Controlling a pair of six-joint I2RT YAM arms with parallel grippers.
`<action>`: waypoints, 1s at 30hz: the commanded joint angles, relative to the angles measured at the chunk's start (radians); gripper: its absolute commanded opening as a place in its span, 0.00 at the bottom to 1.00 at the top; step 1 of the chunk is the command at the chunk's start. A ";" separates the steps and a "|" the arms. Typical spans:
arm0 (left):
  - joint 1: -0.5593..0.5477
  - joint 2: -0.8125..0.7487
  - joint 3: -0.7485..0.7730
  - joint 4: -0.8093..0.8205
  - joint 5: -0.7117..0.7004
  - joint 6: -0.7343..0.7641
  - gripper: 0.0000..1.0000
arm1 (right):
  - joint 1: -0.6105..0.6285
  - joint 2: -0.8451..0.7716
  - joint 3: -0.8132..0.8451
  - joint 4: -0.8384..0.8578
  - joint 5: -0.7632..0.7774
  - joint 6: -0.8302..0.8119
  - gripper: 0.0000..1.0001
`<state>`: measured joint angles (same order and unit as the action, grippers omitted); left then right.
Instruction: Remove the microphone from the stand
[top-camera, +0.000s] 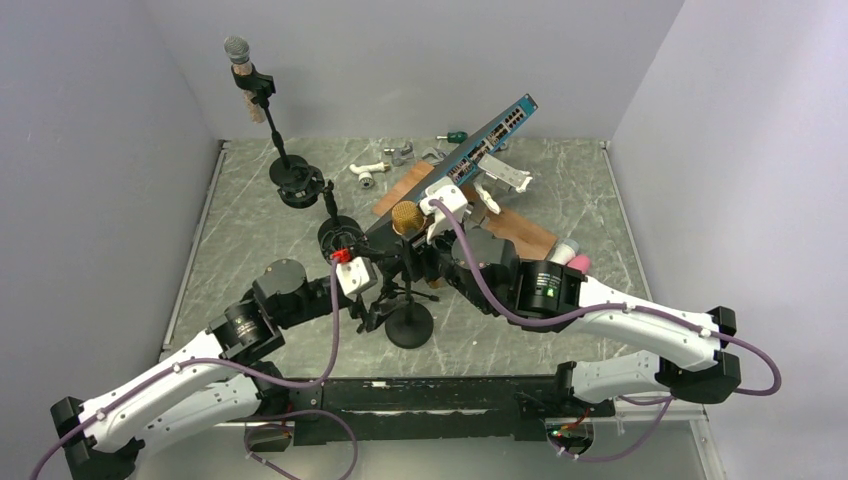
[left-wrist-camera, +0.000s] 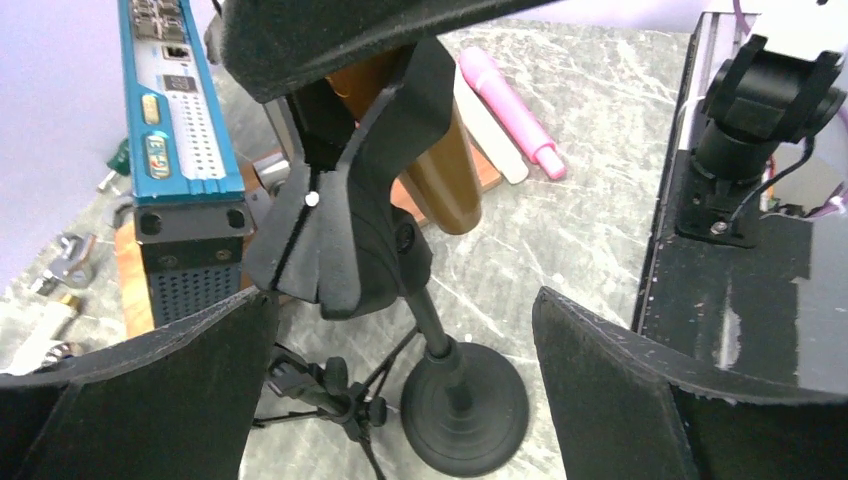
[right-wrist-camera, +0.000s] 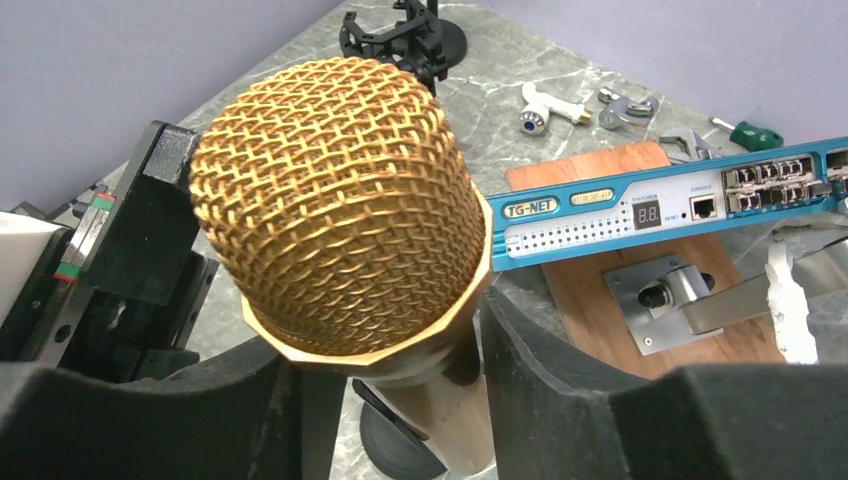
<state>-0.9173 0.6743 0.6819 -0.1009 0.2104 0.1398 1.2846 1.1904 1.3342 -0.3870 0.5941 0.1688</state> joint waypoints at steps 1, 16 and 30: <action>0.045 -0.004 -0.027 0.174 0.103 0.101 0.99 | 0.002 -0.041 0.009 0.056 0.001 -0.024 0.47; 0.188 0.144 0.065 0.205 0.434 0.106 0.86 | 0.001 -0.083 -0.009 0.047 -0.062 -0.052 0.26; 0.211 0.235 0.147 0.012 0.554 0.095 0.00 | 0.002 -0.028 0.095 -0.022 -0.057 -0.074 0.24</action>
<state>-0.7086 0.8909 0.7921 -0.0181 0.6792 0.2260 1.2842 1.1488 1.3270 -0.4198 0.5255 0.1101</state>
